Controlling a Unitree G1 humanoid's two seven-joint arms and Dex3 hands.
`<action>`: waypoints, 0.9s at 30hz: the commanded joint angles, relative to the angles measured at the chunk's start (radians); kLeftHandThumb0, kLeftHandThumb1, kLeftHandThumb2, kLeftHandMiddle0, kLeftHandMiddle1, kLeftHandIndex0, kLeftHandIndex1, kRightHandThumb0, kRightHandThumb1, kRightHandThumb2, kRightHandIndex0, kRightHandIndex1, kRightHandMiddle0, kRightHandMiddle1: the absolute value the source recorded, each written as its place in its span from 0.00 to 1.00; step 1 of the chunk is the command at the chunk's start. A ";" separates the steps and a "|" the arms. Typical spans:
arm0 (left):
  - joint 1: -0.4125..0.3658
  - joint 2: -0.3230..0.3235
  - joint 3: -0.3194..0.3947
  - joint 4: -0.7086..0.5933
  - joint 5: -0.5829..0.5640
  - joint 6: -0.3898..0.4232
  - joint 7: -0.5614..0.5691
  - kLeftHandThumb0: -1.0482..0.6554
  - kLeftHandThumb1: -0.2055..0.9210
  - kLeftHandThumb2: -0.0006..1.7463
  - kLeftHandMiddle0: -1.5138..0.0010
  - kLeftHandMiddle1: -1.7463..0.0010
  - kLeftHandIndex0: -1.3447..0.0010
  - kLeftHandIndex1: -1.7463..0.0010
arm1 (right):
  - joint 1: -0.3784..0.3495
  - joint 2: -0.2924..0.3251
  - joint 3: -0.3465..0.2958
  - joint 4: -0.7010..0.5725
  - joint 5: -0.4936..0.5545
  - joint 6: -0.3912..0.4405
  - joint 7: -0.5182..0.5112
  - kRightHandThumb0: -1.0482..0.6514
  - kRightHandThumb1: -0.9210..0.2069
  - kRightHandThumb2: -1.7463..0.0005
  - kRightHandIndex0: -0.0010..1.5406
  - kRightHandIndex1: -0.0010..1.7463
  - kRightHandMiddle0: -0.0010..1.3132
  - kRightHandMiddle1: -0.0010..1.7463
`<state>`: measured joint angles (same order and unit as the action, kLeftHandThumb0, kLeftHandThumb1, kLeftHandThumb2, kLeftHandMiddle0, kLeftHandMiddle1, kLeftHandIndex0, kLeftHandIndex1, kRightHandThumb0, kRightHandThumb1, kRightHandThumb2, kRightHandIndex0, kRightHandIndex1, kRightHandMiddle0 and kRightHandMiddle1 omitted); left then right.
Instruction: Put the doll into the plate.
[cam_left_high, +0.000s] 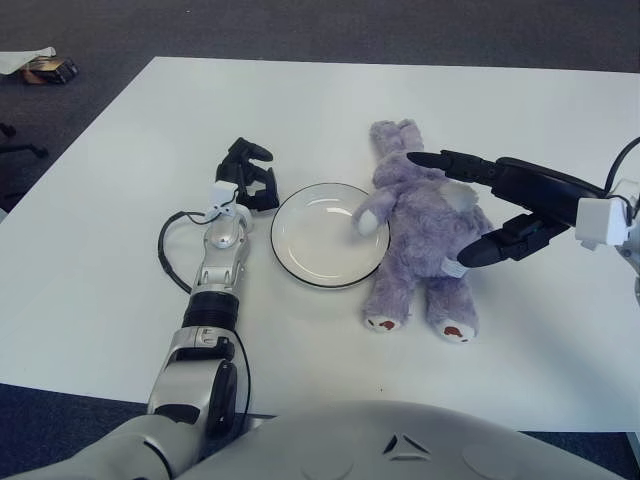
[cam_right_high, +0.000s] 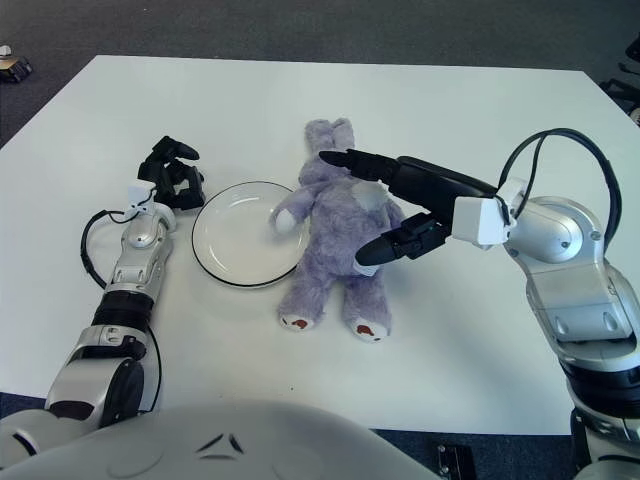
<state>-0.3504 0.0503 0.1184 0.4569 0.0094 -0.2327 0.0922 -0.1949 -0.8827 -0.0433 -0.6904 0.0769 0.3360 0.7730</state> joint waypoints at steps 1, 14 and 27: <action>0.052 -0.014 -0.005 0.031 0.003 0.039 0.014 0.61 0.40 0.81 0.64 0.00 0.60 0.00 | -0.031 0.000 0.029 0.004 -0.027 0.012 -0.007 0.02 0.00 0.84 0.00 0.00 0.00 0.00; 0.063 -0.023 -0.011 -0.006 0.003 0.059 0.021 0.61 0.40 0.81 0.63 0.00 0.60 0.00 | -0.058 0.046 0.128 0.096 -0.140 -0.126 -0.027 0.00 0.00 0.75 0.00 0.00 0.00 0.00; 0.079 -0.035 -0.015 -0.050 0.003 0.076 0.024 0.61 0.39 0.81 0.63 0.00 0.59 0.00 | 0.023 0.118 0.123 0.123 -0.132 -0.160 -0.060 0.00 0.00 0.75 0.01 0.01 0.00 0.00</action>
<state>-0.3233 0.0295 0.1124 0.3885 0.0116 -0.1908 0.1115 -0.1960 -0.7773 0.0911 -0.5698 -0.0634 0.1822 0.7218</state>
